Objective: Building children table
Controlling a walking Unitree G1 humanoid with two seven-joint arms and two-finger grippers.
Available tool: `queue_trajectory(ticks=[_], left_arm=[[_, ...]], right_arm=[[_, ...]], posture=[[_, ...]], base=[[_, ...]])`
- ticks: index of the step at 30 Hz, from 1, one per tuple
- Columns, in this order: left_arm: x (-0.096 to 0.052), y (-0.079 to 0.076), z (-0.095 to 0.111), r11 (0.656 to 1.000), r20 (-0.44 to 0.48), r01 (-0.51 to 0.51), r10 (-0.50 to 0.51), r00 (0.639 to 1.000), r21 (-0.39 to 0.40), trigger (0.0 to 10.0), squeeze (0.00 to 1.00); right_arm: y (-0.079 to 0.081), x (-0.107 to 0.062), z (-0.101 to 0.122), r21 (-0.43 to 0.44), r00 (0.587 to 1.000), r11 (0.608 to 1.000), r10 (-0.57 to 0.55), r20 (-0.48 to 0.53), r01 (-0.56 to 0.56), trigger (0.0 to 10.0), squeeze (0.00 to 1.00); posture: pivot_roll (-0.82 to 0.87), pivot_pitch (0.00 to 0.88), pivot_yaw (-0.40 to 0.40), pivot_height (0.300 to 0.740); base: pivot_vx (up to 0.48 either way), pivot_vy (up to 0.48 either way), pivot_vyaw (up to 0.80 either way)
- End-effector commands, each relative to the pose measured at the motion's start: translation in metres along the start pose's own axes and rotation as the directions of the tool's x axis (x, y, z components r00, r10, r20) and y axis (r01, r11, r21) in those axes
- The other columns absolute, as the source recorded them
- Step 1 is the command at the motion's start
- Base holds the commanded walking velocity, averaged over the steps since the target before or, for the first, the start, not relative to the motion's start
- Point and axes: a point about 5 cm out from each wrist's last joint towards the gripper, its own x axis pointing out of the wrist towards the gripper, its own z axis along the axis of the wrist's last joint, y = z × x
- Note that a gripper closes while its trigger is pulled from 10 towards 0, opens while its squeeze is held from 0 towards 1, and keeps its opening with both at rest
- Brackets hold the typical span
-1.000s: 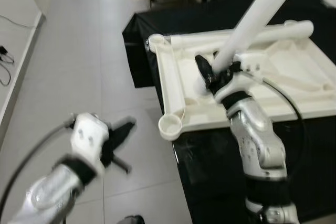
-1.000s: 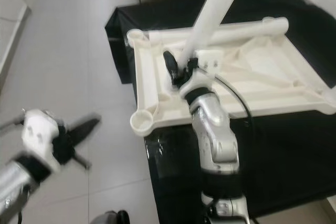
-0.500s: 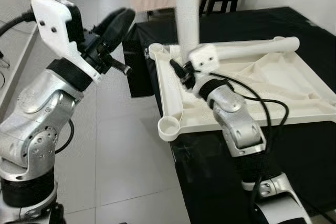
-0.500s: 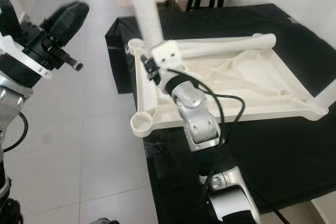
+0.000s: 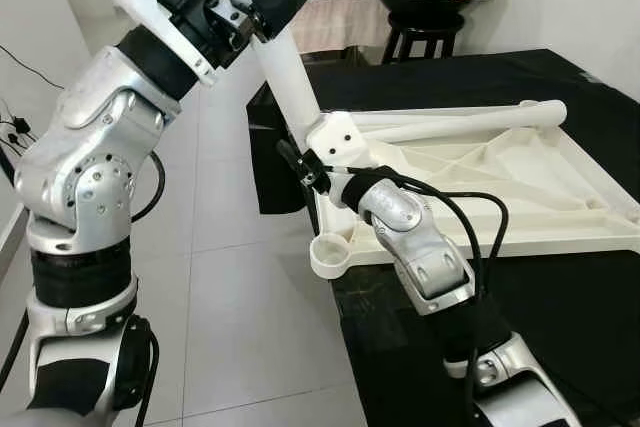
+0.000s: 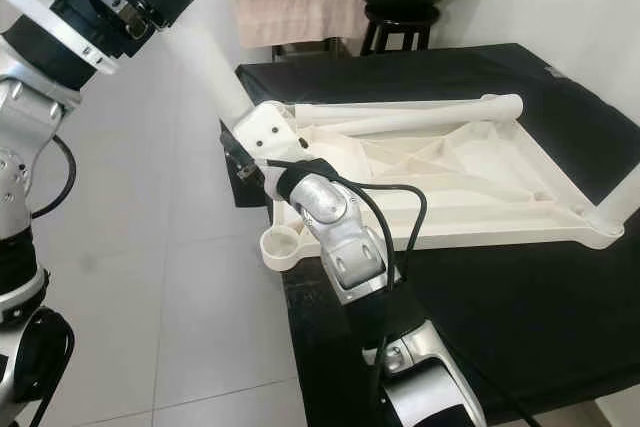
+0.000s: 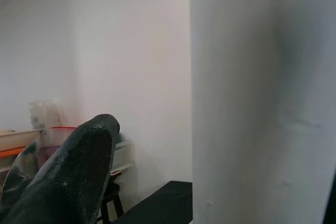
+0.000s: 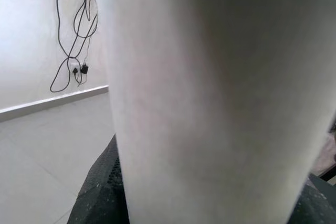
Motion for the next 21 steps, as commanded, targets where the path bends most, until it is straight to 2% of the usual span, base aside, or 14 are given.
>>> queue_trajectory(ticks=[1, 2, 3, 4, 7, 8, 9, 16, 19, 21], left_arm=[[0.004, 0.0, 0.002, 1.0, 0.003, 0.018, -0.018, 1.0, -0.006, 10.0, 1.0], [0.004, 0.0, 0.002, 1.0, 0.003, 0.018, -0.018, 1.0, -0.006, 10.0, 1.0], [0.004, 0.0, 0.001, 1.0, -0.003, 0.019, -0.019, 1.0, -0.01, 10.0, 0.35], [0.004, 0.001, 0.0, 1.0, -0.01, 0.021, -0.022, 1.0, -0.017, 10.0, 0.0], [0.004, 0.001, 0.0, 0.999, -0.013, 0.024, -0.024, 1.0, -0.021, 10.0, 0.0], [0.004, 0.002, -0.001, 0.999, -0.015, 0.024, -0.024, 1.0, -0.03, 3.2, 0.0], [0.004, 0.002, -0.001, 0.999, -0.012, 0.02, -0.021, 1.0, -0.044, 0.0, 0.0], [0.001, 0.005, 0.002, 0.995, 0.001, 0.039, -0.039, 0.999, -0.091, 0.0, 0.0], [-0.002, 0.005, 0.004, 0.991, -0.013, 0.083, -0.085, 0.996, -0.101, 0.0, 0.0], [-0.008, -0.002, 0.004, 0.976, -0.043, 0.177, -0.184, 0.982, -0.124, 0.0, 0.0]], right_arm=[[0.007, 0.004, 0.006, -0.025, 0.999, 0.999, 0.032, 0.025, -0.031, 10.0, 0.0], [0.007, 0.004, 0.006, -0.025, 0.999, 0.999, 0.032, 0.025, -0.031, 10.0, 0.0], [0.006, 0.004, 0.006, -0.026, 0.999, 0.999, 0.032, 0.025, -0.031, 10.0, 0.0], [0.006, 0.004, 0.006, -0.034, 0.999, 0.999, 0.034, 0.023, -0.034, 10.0, 0.0], [0.006, 0.005, 0.006, -0.04, 0.999, 0.999, 0.037, 0.022, -0.036, 10.0, 0.0], [0.005, 0.005, 0.004, -0.065, 0.999, 0.997, 0.031, 0.01, -0.03, 10.0, 0.0], [0.003, 0.005, 0.001, -0.089, 1.0, 0.996, 0.015, -0.005, -0.015, 10.0, 0.0], [-0.012, 0.006, -0.018, -0.125, 0.992, 0.99, -0.081, -0.099, 0.069, 10.0, 0.0], [-0.017, 0.006, -0.021, -0.116, 0.989, 0.99, -0.098, -0.115, 0.085, 10.0, 0.0], [-0.02, 0.005, -0.022, -0.09, 0.988, 0.993, -0.094, -0.123, 0.083, 10.0, 0.0]], posture=[[0.04, 0.009, -0.003, 0.74], [0.04, 0.009, -0.003, 0.74], [0.04, 0.008, -0.005, 0.74], [0.04, 0.008, -0.008, 0.74], [0.04, 0.008, -0.008, 0.74], [0.04, 0.005, -0.009, 0.74], [0.05, 0.004, -0.01, 0.74], [0.05, 0.001, -0.01, 0.74], [0.05, 0.0, -0.01, 0.74], [0.05, 0.0, -0.011, 0.74]], base=[[0.0, 0.0, 0.0], [0.0, 0.0, 0.0], [0.0, 0.0, 0.0], [0.0, 0.0, 0.0], [0.0, 0.0, 0.0], [0.0, 0.0, 0.0], [0.0, 0.0, 0.0], [0.0, 0.0, 0.0], [0.0, 0.0, 0.0], [0.0, 0.0, 0.0]])
